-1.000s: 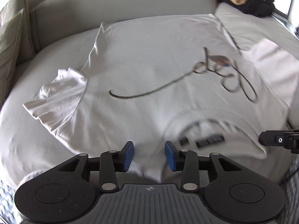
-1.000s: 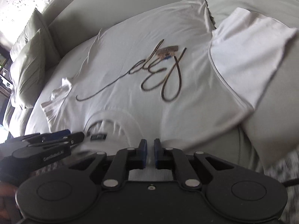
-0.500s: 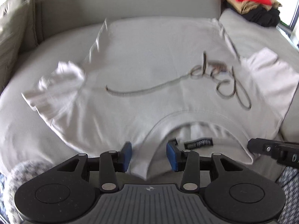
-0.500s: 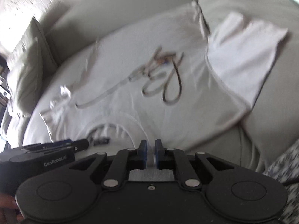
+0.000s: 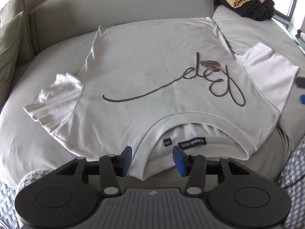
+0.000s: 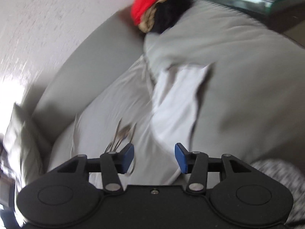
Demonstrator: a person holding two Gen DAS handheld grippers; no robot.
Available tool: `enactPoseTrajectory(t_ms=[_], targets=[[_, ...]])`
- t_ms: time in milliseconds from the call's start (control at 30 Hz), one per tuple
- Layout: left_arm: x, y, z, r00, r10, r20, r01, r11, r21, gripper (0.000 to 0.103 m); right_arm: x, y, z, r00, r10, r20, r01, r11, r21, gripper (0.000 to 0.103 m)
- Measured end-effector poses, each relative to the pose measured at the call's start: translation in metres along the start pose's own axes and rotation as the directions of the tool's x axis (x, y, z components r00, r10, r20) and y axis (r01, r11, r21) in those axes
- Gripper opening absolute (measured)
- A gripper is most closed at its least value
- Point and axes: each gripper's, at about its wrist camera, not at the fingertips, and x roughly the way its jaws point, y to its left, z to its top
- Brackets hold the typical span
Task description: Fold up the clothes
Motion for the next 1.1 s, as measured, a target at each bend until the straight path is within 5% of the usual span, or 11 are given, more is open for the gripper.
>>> enactPoseTrajectory(t_ms=[200, 433, 633, 700, 800, 1100], targets=[[0.005, -0.001, 0.009, 0.993, -0.090, -0.078, 0.087, 0.996, -0.035, 0.048, 0.005, -0.037, 0.035, 0.994, -0.063, 0.087, 0.053, 0.993, 0.109, 0.046], [0.003, -0.004, 0.016, 0.997, -0.018, -0.072, 0.018, 1.000, -0.007, 0.048, 0.026, -0.058, 0.064, 0.994, -0.026, 0.104, 0.005, 0.980, 0.199, 0.037], [0.008, 0.002, 0.024, 0.995, 0.017, -0.095, -0.019, 0.999, -0.027, 0.064, 0.044, -0.060, 0.074, 0.997, -0.024, 0.075, 0.008, 0.979, 0.204, 0.026], [0.008, 0.004, 0.024, 0.995, 0.026, -0.097, -0.029, 0.999, -0.030, 0.069, 0.048, -0.058, 0.077, 0.997, -0.031, 0.077, 0.015, 0.981, 0.196, 0.026], [0.008, 0.006, 0.022, 0.995, 0.029, -0.097, -0.032, 0.999, -0.029, 0.071, 0.052, -0.051, 0.079, 0.994, -0.065, 0.084, 0.050, 0.985, 0.165, 0.003], [0.006, 0.018, 0.015, 0.997, 0.006, -0.071, -0.009, 0.998, -0.055, 0.072, 0.050, 0.005, 0.069, 0.986, -0.084, 0.143, 0.096, 0.993, -0.076, 0.003]])
